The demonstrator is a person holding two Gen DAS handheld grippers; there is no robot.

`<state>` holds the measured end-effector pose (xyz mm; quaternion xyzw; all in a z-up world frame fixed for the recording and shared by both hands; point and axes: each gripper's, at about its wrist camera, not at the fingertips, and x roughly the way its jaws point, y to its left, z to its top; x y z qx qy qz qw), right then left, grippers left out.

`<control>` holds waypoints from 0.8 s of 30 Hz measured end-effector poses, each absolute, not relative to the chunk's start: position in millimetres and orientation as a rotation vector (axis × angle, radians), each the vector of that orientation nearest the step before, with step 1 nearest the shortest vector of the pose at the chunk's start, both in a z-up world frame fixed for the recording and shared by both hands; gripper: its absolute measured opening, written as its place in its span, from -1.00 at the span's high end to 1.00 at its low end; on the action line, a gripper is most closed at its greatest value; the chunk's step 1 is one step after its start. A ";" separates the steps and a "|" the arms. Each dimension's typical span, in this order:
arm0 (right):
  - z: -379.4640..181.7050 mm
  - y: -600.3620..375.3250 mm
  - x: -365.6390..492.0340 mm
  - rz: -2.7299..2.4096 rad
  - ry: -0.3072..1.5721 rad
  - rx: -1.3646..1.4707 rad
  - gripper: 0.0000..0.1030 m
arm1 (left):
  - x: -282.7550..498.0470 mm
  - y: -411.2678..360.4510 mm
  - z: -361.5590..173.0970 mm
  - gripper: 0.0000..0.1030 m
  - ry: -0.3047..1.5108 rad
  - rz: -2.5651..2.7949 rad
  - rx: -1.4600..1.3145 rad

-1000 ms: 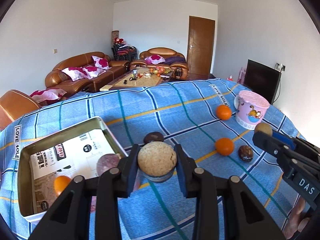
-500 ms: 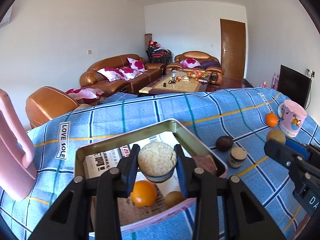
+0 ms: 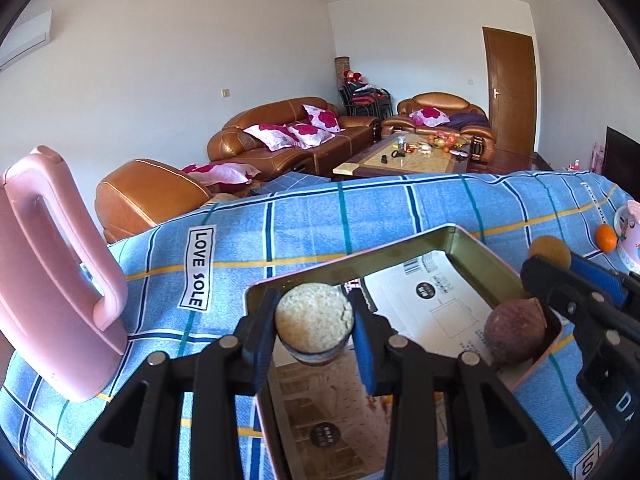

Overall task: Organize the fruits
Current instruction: 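Carry the cake into the pink tin and open the left tool while the right releases the tan fruit there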

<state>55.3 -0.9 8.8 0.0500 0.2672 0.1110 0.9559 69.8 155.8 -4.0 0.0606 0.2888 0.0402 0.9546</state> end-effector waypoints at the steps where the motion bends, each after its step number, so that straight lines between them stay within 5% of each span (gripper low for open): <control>1: 8.8 2.3 59.2 0.226 0.543 0.104 0.43 | 70.9 156.8 -4.9 0.29 0.589 0.093 0.126; 24: -18.4 22.4 85.1 0.251 0.622 0.050 0.43 | 84.3 159.3 -21.6 0.29 0.658 0.168 0.168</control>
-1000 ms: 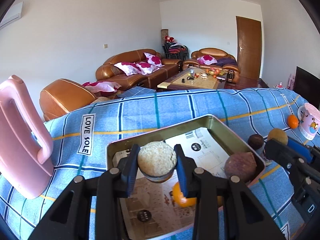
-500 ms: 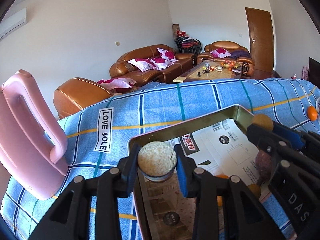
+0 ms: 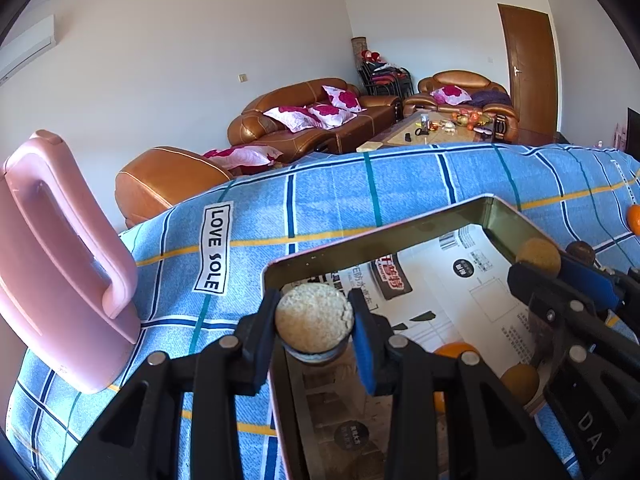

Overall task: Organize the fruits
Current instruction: 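Carry the cake into the pink tin and open the left tool while the right releases the tan fruit there, then move both open tools from the tin back over the remaining items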

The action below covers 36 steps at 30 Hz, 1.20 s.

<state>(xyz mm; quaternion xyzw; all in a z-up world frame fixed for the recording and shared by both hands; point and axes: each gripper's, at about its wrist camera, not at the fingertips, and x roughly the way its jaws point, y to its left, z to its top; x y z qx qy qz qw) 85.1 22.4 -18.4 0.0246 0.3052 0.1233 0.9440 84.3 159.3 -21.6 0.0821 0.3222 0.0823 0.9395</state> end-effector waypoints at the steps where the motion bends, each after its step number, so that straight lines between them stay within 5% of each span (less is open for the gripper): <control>1: -18.5 22.2 85.2 0.252 0.624 0.051 0.43 | 85.1 159.8 -22.1 0.29 0.663 0.169 0.167; 16: -23.5 20.0 91.8 0.299 0.662 0.094 0.34 | 88.1 158.9 -24.3 0.21 0.677 0.180 0.181; 18: -23.0 19.6 91.0 0.306 0.657 0.100 0.19 | 87.7 157.2 -24.4 0.12 0.672 0.177 0.190; 22: -20.0 18.5 86.6 0.298 0.633 0.101 0.01 | 83.8 155.7 -21.7 -0.51 0.645 0.206 0.203; 26: -17.3 11.6 82.1 0.288 0.603 0.129 -0.04 | 79.0 157.0 -16.9 -0.86 0.608 0.207 0.186; 31: -9.8 -1.2 76.0 0.235 0.543 0.169 -0.06 | 75.3 158.7 -12.3 -0.98 0.567 0.215 0.171; 33: -5.2 -7.2 71.9 0.183 0.504 0.175 -0.45 | 73.4 161.5 -10.4 -1.00 0.552 0.210 0.144; 36: 1.2 -18.3 65.8 0.118 0.445 0.197 -0.60 | 71.6 162.3 -8.5 -1.00 0.542 0.207 0.125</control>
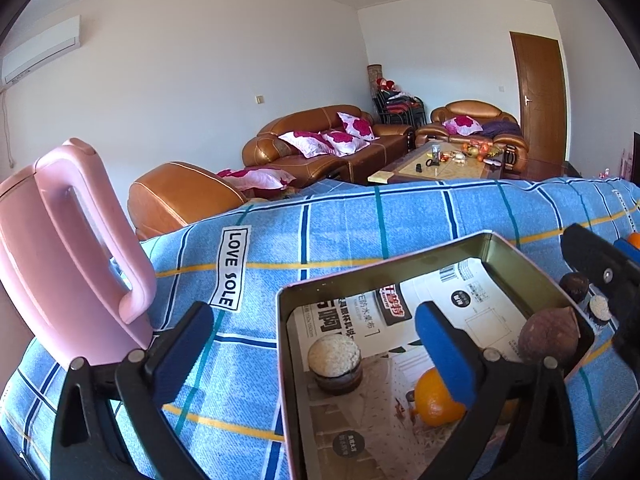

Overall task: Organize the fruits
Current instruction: 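Move both open tools from the tin back over the remaining items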

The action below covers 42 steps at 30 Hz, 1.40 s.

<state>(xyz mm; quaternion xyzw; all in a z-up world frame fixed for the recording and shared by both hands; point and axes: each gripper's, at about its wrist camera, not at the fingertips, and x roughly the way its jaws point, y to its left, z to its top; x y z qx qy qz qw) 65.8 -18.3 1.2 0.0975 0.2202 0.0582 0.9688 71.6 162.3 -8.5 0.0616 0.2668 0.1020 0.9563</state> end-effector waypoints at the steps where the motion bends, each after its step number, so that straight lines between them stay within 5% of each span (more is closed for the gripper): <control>1: 2.4 -21.1 64.4 0.110 0.433 0.204 -0.60 | 72.0 162.2 -8.5 -1.00 0.542 0.209 0.128; 42: -2.8 -99.6 31.7 -0.040 0.484 0.146 -0.60 | 40.3 102.1 -5.1 -1.00 0.485 -0.025 0.192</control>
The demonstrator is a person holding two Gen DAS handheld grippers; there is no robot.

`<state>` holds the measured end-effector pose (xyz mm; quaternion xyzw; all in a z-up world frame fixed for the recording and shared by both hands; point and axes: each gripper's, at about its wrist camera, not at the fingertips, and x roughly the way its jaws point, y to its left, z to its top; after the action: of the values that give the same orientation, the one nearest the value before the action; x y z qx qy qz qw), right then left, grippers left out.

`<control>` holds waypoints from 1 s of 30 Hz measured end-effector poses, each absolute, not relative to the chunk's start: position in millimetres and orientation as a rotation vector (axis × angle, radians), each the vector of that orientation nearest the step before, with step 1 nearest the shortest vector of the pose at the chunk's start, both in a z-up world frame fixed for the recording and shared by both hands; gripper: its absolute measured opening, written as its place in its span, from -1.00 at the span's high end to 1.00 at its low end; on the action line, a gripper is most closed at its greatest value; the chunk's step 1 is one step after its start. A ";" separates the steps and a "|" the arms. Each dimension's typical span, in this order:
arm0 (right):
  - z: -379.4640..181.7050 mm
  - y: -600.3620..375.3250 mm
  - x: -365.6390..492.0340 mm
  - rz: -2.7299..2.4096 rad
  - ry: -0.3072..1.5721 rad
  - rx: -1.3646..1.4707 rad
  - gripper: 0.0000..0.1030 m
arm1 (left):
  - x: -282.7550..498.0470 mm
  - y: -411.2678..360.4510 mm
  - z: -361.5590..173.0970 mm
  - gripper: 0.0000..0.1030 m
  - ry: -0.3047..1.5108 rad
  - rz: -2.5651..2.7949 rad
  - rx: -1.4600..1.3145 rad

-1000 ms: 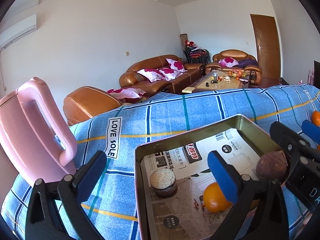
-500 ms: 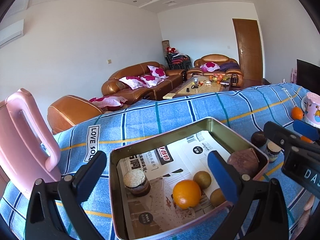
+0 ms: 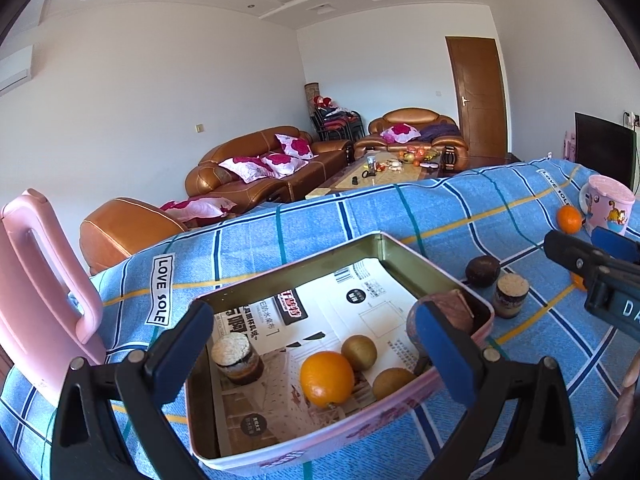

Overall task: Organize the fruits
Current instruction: 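Move both open tools from the tin back over the remaining items, then grasp a brown round fruit with the right tool while the left tool grasps an orange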

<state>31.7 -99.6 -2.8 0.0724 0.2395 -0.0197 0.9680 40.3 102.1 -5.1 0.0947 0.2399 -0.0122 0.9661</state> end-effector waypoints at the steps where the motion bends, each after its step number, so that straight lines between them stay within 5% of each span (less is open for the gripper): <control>1: -2.6 -103.1 30.4 -0.045 0.484 0.145 -0.60 | 39.6 100.5 -5.4 -1.00 0.488 -0.028 0.191; 30: -13.9 -285.7 -15.6 -0.220 0.561 0.342 -0.60 | 8.1 -33.4 -14.7 -1.00 0.589 -0.257 0.285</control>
<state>-15.6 -285.7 -13.9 0.1676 0.2750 -0.1076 0.9406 8.1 -33.4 -14.7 0.1395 0.2884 -0.1257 0.9389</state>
